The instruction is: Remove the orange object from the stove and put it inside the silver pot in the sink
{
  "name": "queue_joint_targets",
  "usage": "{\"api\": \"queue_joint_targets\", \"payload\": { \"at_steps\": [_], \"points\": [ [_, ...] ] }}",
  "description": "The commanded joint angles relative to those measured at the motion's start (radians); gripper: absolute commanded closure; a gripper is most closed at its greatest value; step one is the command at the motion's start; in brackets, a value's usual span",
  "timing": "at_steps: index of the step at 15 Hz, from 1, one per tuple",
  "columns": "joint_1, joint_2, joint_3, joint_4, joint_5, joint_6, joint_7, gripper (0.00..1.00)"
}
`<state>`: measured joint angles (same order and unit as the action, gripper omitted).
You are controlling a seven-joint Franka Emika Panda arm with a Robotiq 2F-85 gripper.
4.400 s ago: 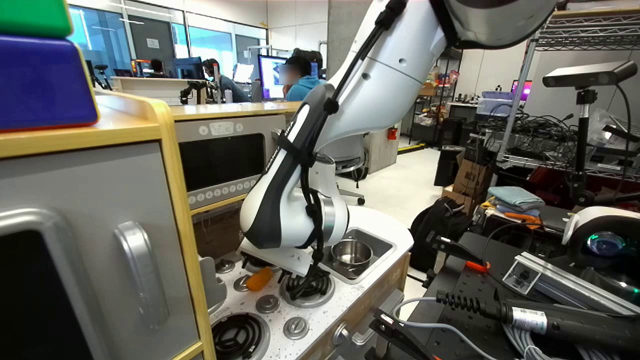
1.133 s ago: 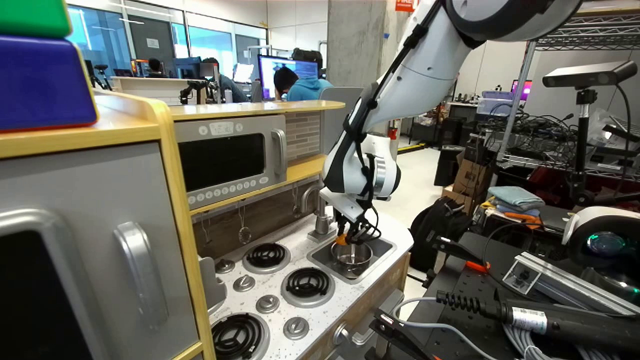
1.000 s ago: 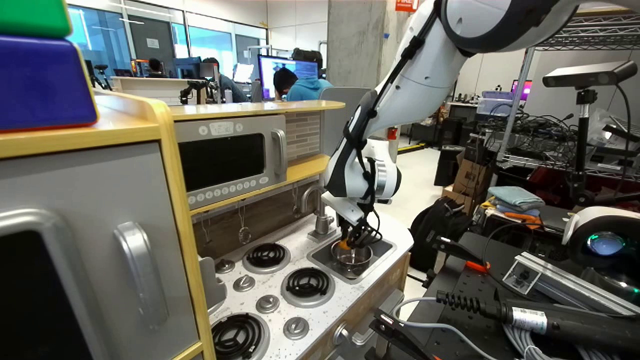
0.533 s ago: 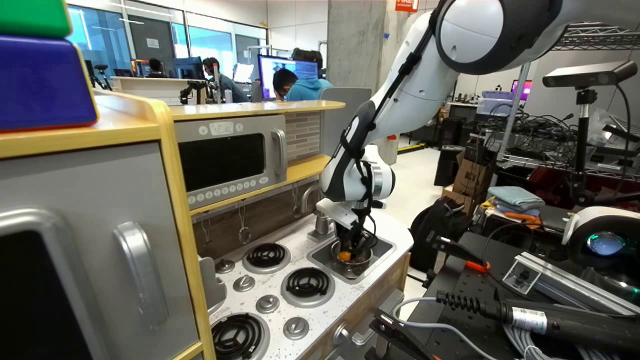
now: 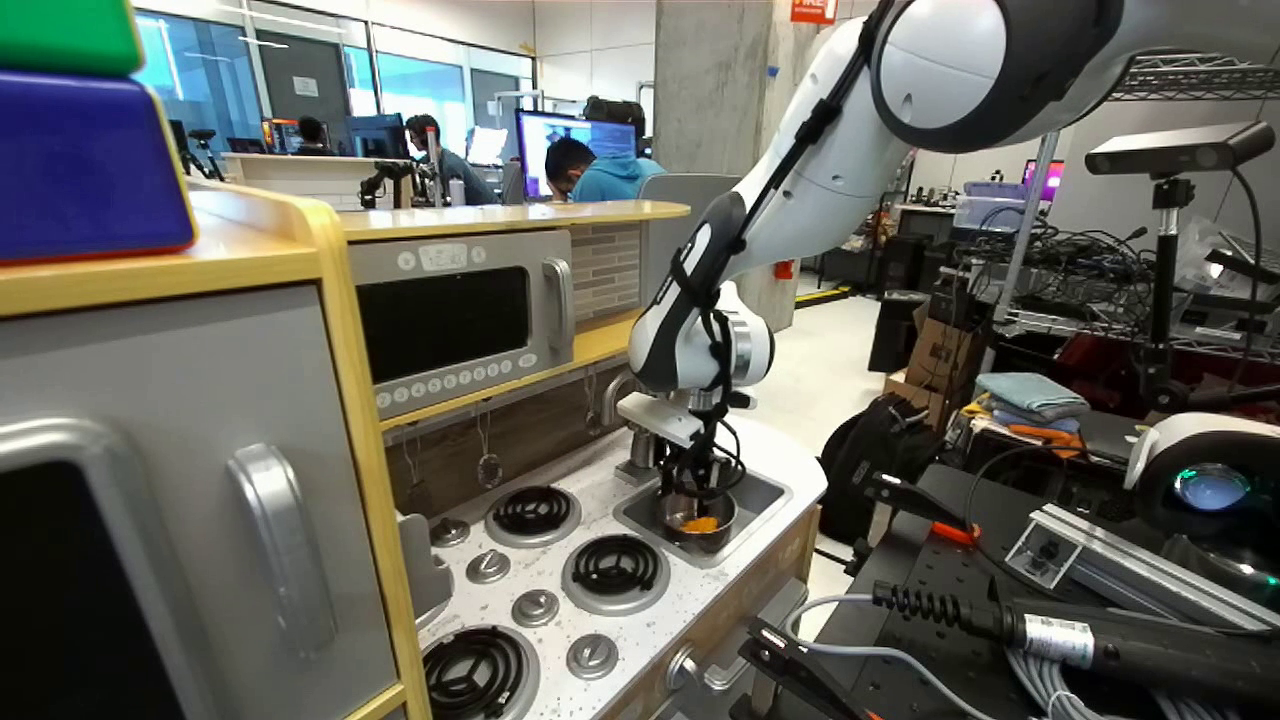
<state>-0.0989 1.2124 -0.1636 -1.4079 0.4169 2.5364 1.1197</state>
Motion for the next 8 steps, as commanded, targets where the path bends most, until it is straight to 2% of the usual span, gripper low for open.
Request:
{"api": "queue_joint_targets", "payload": {
  "at_steps": [1,5,8],
  "points": [
    [0.001,-0.02,0.013,-0.003,-0.043,-0.027,-0.011,0.0],
    [0.05,-0.152,-0.02,-0.148,-0.149,-0.103,-0.099,0.0],
    [0.092,-0.253,-0.068,-0.257,-0.242,-0.084,-0.169,0.0]
  ]
}}
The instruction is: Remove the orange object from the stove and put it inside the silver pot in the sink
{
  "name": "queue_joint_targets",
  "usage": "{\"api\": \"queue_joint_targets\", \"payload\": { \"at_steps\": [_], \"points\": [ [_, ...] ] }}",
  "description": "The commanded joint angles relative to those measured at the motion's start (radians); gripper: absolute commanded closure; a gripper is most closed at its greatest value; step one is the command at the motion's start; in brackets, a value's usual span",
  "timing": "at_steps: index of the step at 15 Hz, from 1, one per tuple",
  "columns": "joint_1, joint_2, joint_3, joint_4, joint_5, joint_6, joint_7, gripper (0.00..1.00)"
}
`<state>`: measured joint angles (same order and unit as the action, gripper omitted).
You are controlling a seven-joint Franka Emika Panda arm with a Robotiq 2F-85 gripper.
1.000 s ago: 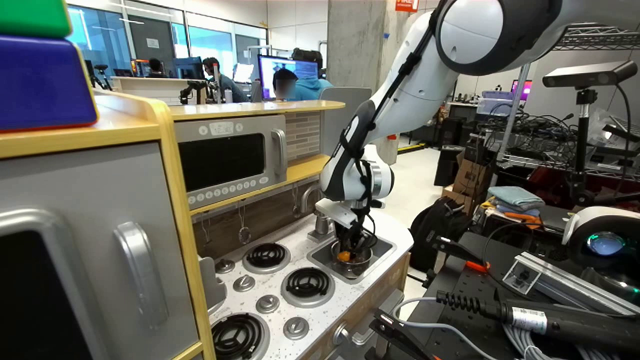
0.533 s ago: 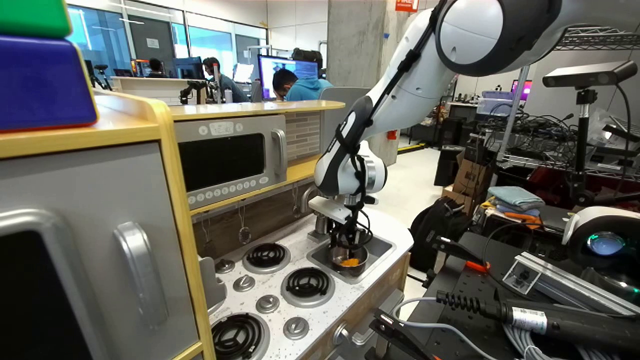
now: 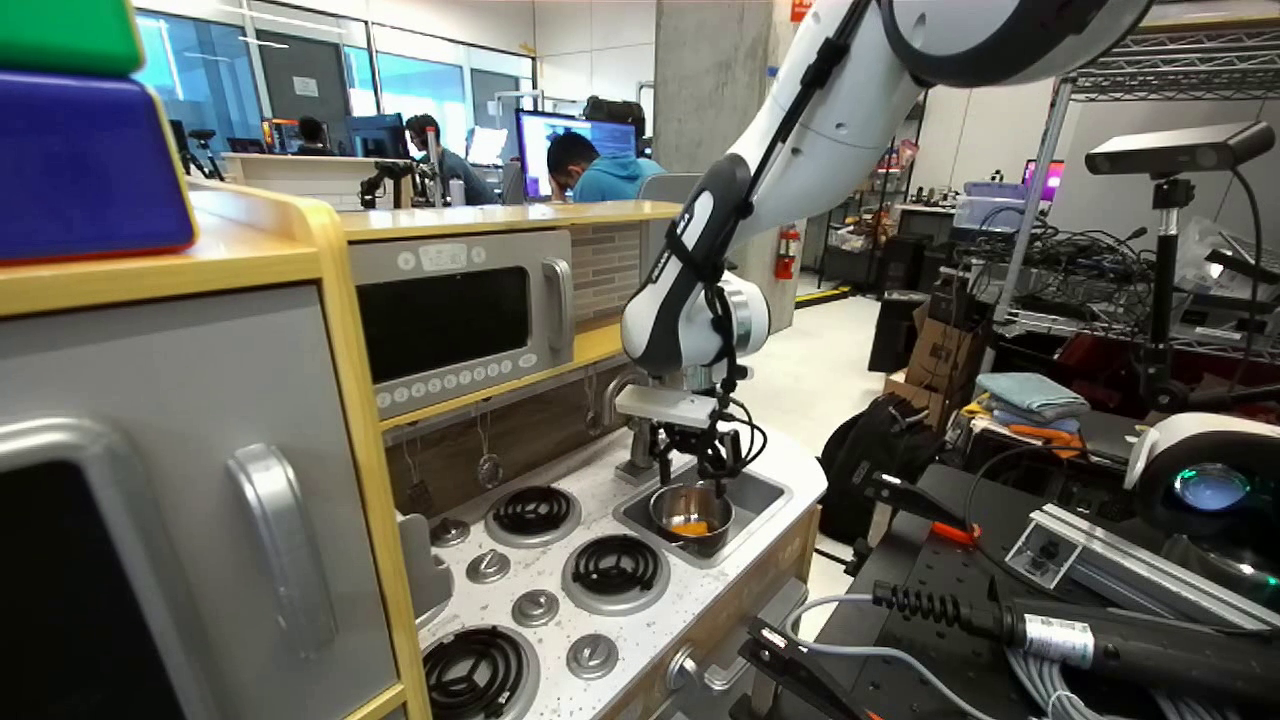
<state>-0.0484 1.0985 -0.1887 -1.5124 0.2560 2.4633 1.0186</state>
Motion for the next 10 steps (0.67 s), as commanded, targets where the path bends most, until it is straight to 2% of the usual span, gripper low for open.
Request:
{"api": "queue_joint_targets", "payload": {
  "at_steps": [1,6,7,10],
  "points": [
    [0.042,-0.185,-0.046,-0.195,-0.107,-0.02,-0.111,0.0],
    [-0.011,-0.412,-0.009,-0.394,-0.14,-0.052,-0.412,0.0],
    [0.015,-0.282,-0.033,-0.274,-0.112,-0.02,-0.319,0.0],
    [0.005,-0.373,-0.031,-0.354,-0.112,-0.038,-0.398,0.0]
  ]
}}
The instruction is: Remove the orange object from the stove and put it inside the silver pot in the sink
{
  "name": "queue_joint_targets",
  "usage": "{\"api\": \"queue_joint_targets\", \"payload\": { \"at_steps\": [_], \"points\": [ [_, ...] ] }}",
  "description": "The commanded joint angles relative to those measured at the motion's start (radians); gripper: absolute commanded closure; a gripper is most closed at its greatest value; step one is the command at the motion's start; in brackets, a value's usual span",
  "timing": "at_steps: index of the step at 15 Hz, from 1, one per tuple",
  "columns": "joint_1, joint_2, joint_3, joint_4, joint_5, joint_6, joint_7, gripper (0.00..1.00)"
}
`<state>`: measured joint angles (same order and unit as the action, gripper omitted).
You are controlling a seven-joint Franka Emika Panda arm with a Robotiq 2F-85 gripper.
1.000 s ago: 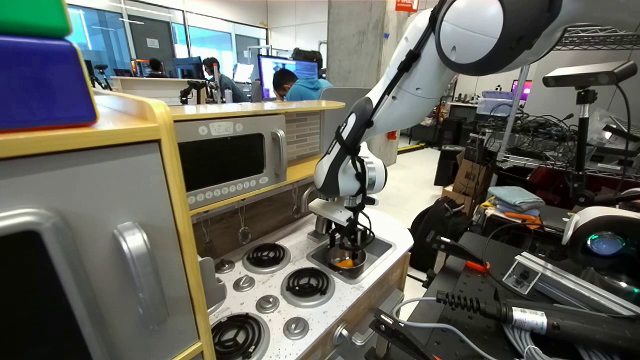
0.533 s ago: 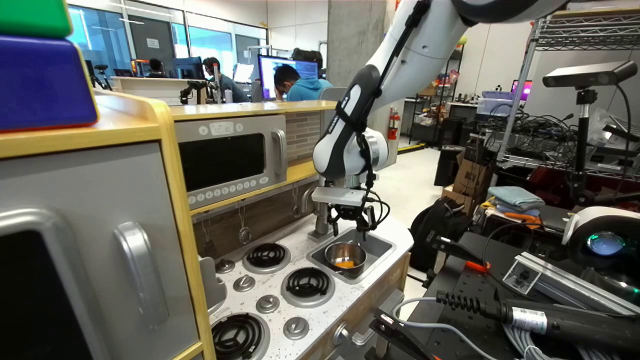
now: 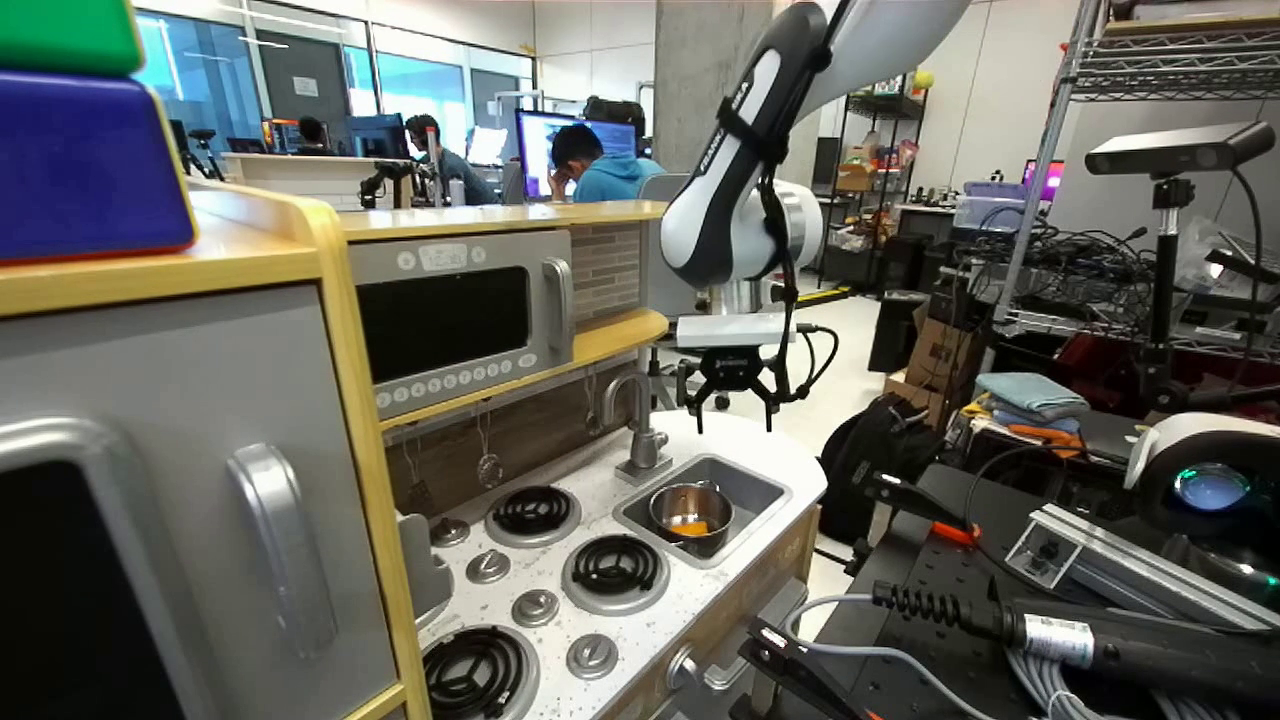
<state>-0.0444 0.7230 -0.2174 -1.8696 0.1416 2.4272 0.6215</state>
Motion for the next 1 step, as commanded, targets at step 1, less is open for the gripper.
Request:
{"api": "queue_joint_targets", "payload": {
  "at_steps": [1],
  "points": [
    [0.001,-0.008,-0.001,-0.007,0.002,-0.002,-0.007,0.0]
  ]
}}
